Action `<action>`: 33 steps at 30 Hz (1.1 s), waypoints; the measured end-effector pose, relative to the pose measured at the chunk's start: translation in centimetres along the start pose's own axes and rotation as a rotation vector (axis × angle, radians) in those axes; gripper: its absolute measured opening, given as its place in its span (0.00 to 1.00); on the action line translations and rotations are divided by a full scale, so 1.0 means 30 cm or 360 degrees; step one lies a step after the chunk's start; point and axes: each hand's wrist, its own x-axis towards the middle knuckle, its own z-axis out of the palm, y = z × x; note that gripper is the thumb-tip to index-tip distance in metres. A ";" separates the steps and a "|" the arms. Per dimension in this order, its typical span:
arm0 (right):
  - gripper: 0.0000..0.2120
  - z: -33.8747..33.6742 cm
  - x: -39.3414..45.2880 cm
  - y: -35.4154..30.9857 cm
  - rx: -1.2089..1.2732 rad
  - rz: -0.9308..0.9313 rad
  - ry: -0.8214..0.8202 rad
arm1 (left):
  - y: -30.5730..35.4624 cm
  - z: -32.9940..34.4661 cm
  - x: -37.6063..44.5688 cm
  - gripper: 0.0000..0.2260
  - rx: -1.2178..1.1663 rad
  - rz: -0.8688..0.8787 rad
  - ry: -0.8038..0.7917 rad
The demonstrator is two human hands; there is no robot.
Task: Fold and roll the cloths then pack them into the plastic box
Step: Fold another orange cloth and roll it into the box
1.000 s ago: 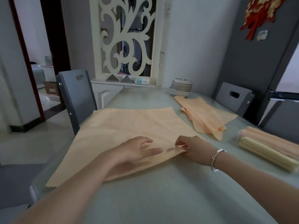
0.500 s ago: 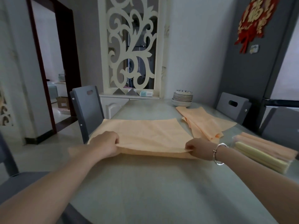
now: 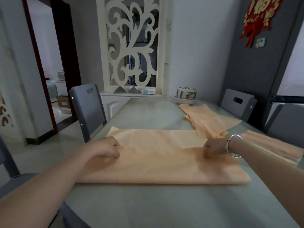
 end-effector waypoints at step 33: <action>0.10 0.114 0.561 -0.014 -0.0542 0.0046 0.0992 | -0.038 0.195 0.460 0.03 0.0044 -0.0058 0.0949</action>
